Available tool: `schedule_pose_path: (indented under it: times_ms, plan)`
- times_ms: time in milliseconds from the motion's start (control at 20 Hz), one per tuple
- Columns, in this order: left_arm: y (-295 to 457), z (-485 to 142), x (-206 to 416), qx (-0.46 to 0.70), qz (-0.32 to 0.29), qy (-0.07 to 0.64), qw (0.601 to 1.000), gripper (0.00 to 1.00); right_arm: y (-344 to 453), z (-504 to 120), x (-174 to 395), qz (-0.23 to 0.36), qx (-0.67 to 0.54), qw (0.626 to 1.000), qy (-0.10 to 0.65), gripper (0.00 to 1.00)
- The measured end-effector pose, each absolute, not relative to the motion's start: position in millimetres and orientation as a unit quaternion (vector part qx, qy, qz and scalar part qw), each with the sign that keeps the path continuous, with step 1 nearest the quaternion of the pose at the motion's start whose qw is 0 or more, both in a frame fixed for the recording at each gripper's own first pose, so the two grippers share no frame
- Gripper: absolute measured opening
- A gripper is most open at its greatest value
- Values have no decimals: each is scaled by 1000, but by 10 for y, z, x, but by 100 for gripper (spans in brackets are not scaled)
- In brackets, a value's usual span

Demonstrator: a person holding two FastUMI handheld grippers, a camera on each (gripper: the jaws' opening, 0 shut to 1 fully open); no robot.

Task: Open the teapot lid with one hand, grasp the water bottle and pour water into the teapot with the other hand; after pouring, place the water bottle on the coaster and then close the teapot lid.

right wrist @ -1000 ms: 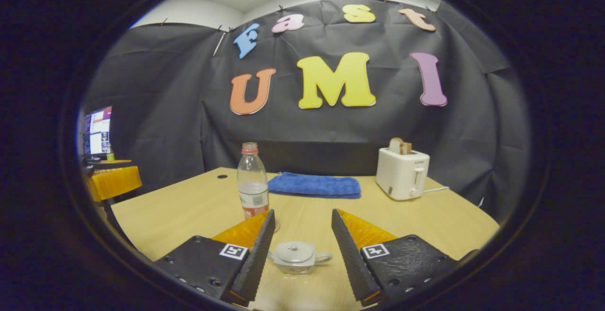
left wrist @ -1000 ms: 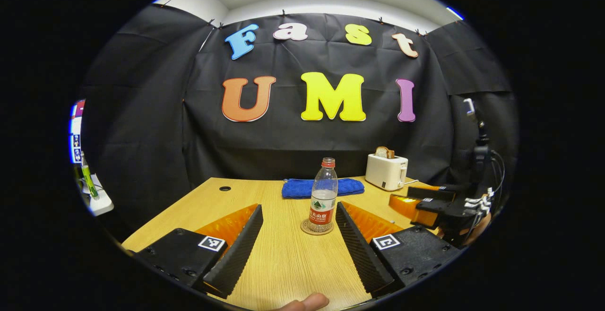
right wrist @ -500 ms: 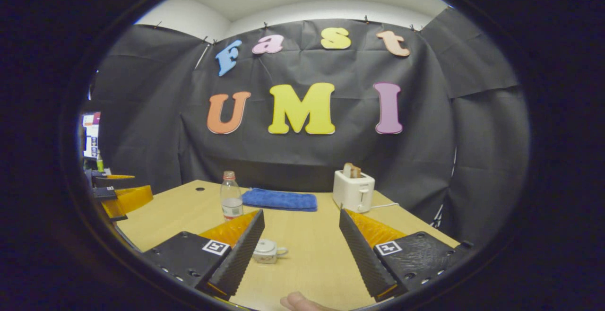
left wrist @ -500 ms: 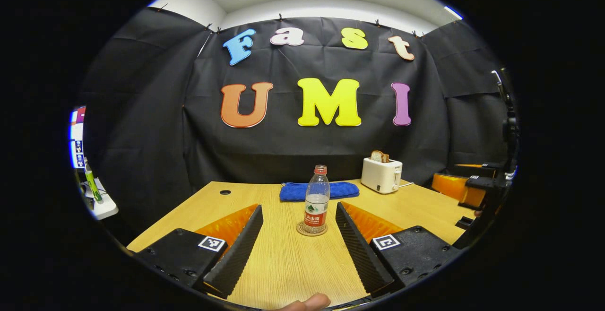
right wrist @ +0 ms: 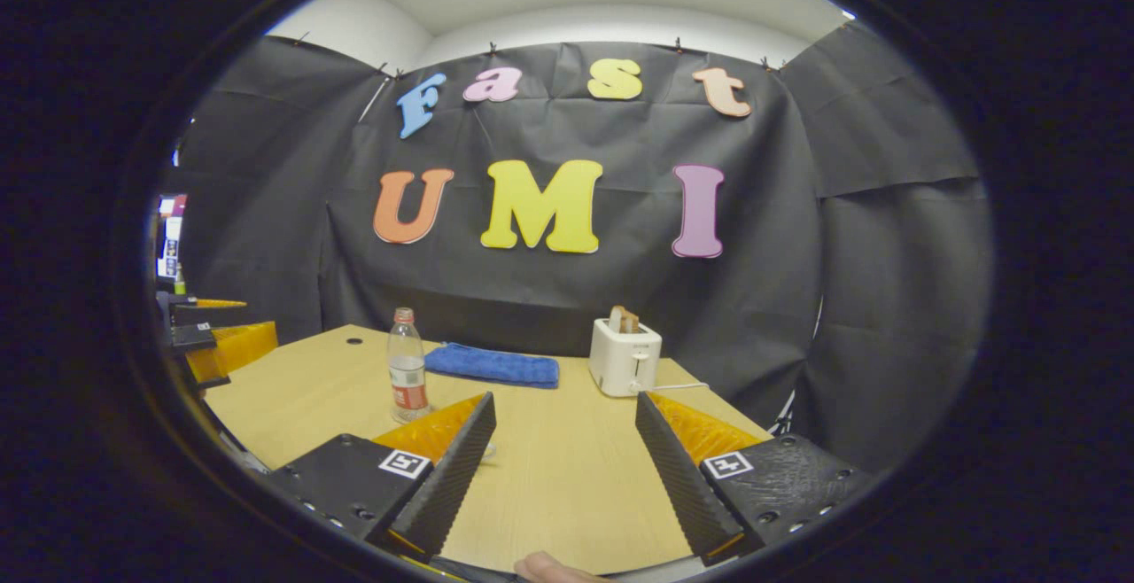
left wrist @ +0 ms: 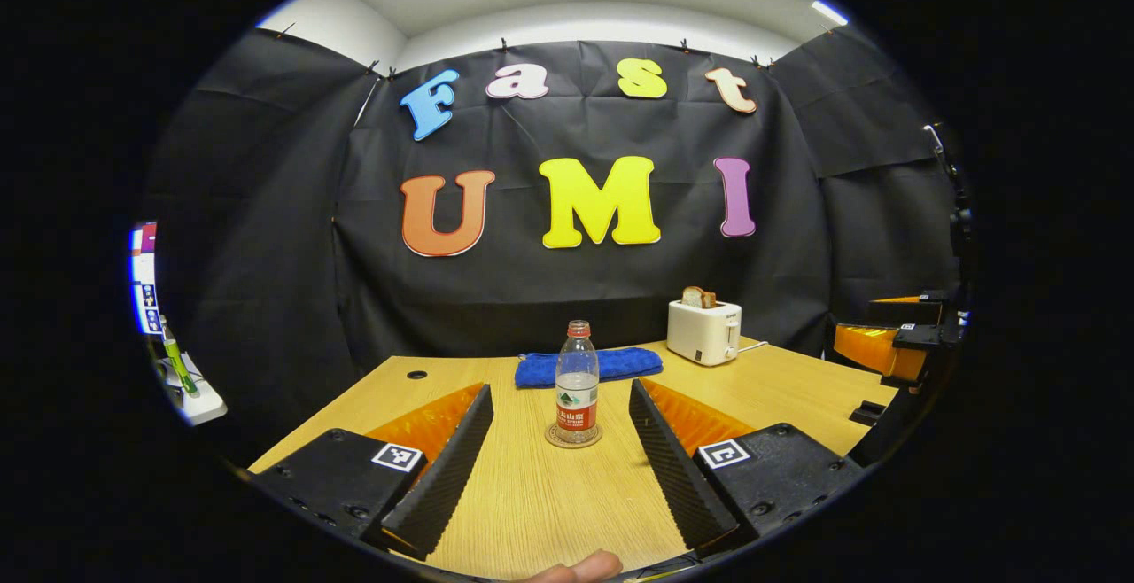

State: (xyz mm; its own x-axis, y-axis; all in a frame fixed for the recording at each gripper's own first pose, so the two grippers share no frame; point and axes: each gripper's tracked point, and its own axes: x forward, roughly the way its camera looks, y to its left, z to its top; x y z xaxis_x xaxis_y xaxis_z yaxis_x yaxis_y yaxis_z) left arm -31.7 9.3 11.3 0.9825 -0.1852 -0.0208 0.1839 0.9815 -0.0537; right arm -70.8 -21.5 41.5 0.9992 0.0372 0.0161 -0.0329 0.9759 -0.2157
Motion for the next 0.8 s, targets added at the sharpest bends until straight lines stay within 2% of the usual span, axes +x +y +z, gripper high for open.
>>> schedule_pose_path:
  times_ms: [350,500,700,800]
  plan:
    - [162,64,-271,-38,-80,19,996,97,-180,325,-639,22,-111,994,-2,97]
    - [224,34,-239,-43,-71,25,996,97,-151,275,-605,25,-111,994,-2,94]
    - [287,54,-237,-57,-67,24,996,97,-122,227,-583,28,-113,993,3,94]
    - [264,43,-228,-58,-73,25,995,97,-128,221,-561,27,-113,993,5,97]
